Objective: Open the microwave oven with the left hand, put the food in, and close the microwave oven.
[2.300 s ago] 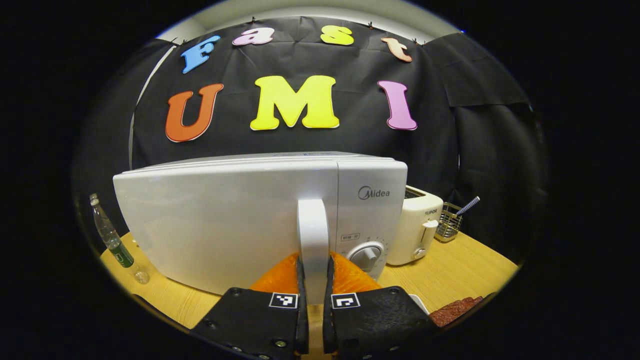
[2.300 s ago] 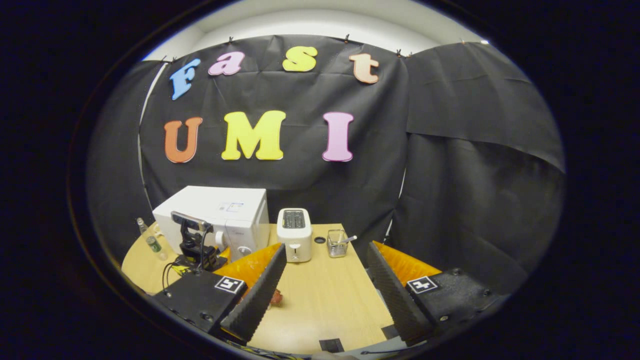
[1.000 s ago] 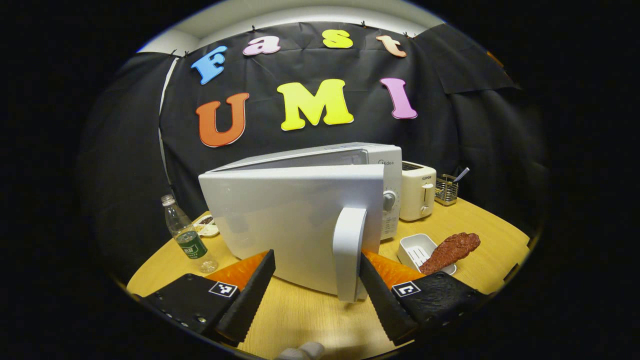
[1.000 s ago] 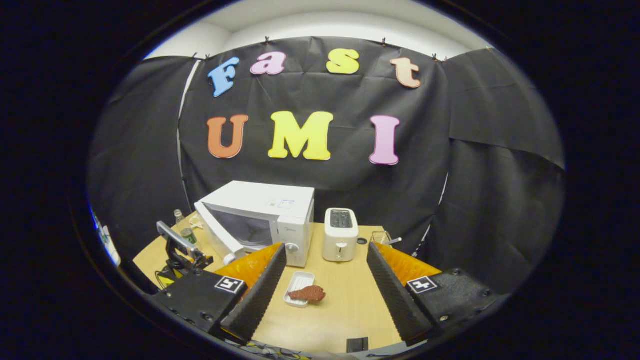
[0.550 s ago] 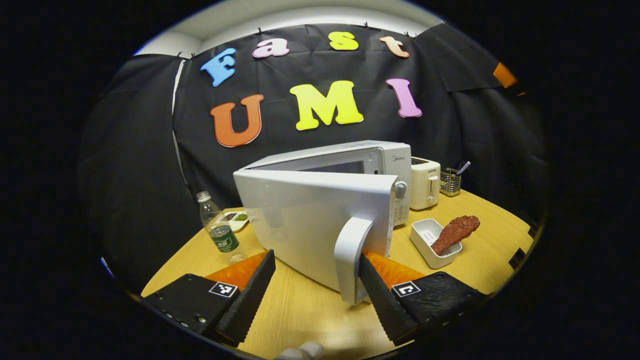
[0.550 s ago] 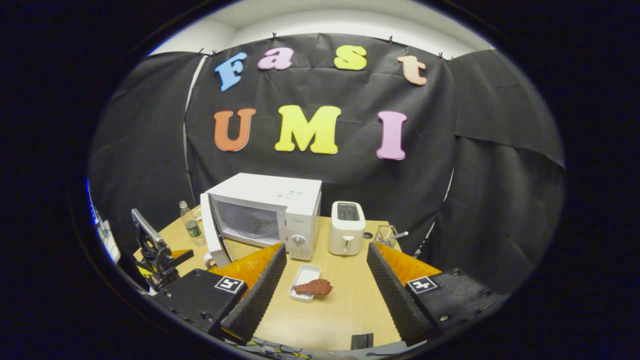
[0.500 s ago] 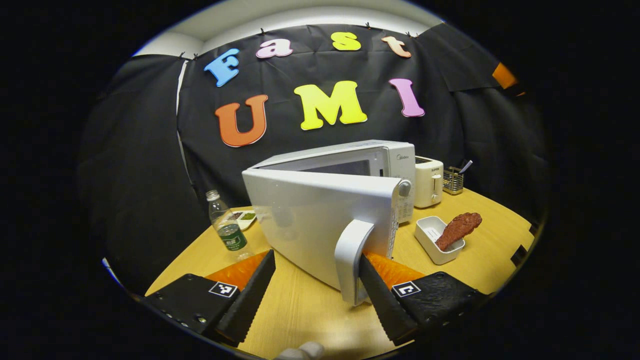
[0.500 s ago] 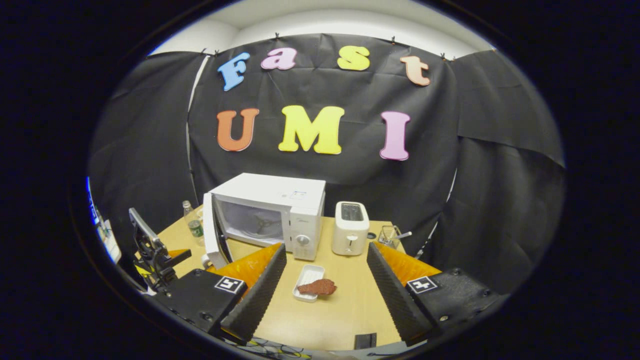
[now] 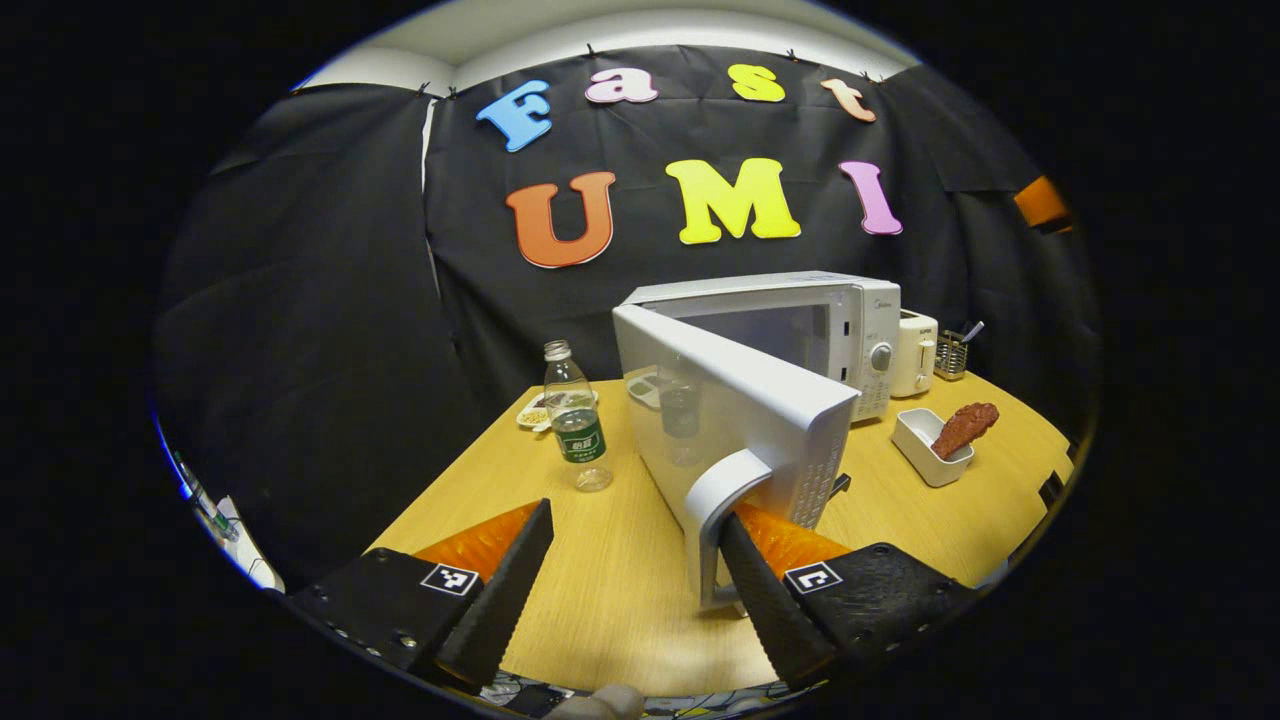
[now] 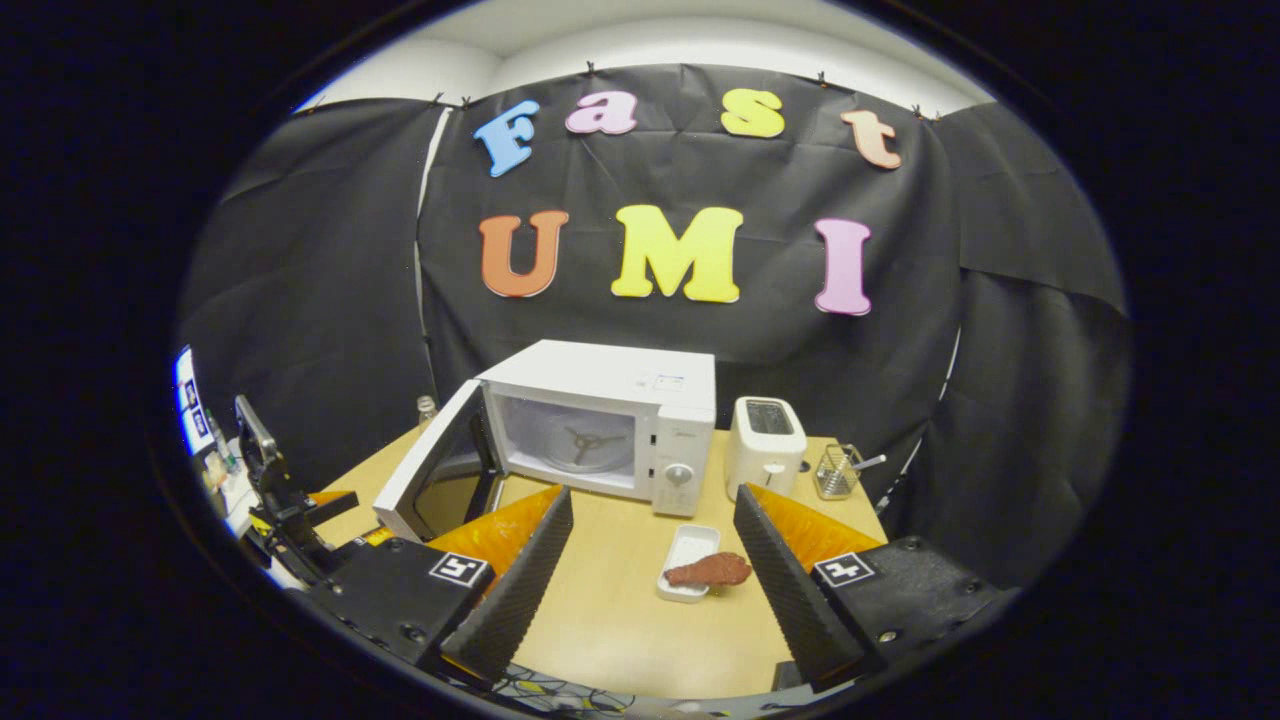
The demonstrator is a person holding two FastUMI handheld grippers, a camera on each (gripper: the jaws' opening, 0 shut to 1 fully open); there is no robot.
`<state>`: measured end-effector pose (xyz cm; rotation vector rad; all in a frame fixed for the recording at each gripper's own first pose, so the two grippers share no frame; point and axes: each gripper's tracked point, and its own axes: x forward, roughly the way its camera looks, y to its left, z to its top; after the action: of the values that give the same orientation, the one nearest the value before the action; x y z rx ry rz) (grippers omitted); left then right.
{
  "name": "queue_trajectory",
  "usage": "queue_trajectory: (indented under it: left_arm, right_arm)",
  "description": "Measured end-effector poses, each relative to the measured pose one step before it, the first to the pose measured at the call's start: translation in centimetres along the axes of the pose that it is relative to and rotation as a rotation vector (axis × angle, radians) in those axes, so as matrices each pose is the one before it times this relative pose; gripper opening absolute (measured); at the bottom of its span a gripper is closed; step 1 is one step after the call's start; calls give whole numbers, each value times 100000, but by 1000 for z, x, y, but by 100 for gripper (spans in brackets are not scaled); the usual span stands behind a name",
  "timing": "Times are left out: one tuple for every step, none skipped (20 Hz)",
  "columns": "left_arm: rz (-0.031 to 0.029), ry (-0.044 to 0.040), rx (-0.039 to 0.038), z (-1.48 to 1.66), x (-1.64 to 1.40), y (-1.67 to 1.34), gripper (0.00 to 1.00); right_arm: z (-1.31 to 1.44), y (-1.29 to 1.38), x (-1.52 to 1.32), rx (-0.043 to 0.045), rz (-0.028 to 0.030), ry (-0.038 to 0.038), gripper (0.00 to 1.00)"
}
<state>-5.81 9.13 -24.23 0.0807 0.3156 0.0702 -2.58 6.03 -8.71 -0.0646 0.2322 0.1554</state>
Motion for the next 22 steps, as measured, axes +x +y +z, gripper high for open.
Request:
queue_trajectory:
  left_arm:
    - [-1080,719,-1839,-184,15,679,95]
    - [-1109,1687,-2452,-379,-179,523,95]
    - [-319,336,-1754,-173,-180,784,95]
    - [296,1023,-1266,-221,-224,688,95]
    - [120,537,-712,-195,-129,633,95]
    - [514,219,-148,-63,-210,609,95]
    - [1103,63,467,-114,-213,721,95]
    - [1645,-789,1903,-66,-325,752,95]
    - [2703,-1172,2129,-34,-161,1086,95]
    - [2975,715,687,-283,-78,1202,95]
    - [1630,1416,-2076,-495,72,1039,95]
    - [1222,1570,-2533,-273,-238,521,95]
    - [1174,14,-608,-35,-365,537,95]
    - [1486,-1132,1080,115,-363,436,96]
    - [288,-575,852,-32,-405,52,96]
    - [188,-215,884,-16,-592,23,95]
    - [-95,-451,548,179,-579,-156,96]
    - [-103,-744,472,360,-534,-315,95]
    - [-415,-600,562,533,-512,-473,95]
    - [-326,-904,485,687,-452,-572,95]
    - [-515,-742,319,558,-578,-677,95]
    - [-306,-522,131,624,-373,-708,95]
  right_arm:
    - [8,477,131,35,379,-329,100]
    - [-43,300,127,124,183,-104,100]
    - [-192,289,210,446,358,89,96]
    - [-155,292,137,587,442,453,100]
    - [-291,79,68,426,-4,522,100]
    - [-93,-5,66,507,-187,342,96]
    - [-138,-29,108,700,-63,121,100]
    - [-146,-8,83,526,-155,400,100]
    - [-301,-182,18,411,-380,114,100]
    - [-128,-63,89,145,-254,14,100]
    - [-460,-158,180,-73,-65,520,100]
    - [-420,-448,267,255,-656,829,100]
    - [-712,-721,373,1034,-467,1051,96]
    - [-739,-798,455,1424,-867,1323,100]
    - [-940,-878,572,1792,194,1733,100]
    - [-957,-869,653,1877,331,1781,100]
    - [-1606,-1410,944,2342,-20,3262,100]
    - [-1059,-804,892,1693,1806,2502,100]
    - [-1287,-1389,1176,1500,8,3251,100]
    - [-1404,-1463,1156,1222,-927,4353,100]
    - [-1104,-1188,1052,1813,1044,3016,100]
    - [-822,-1001,1247,2236,1250,2843,85]
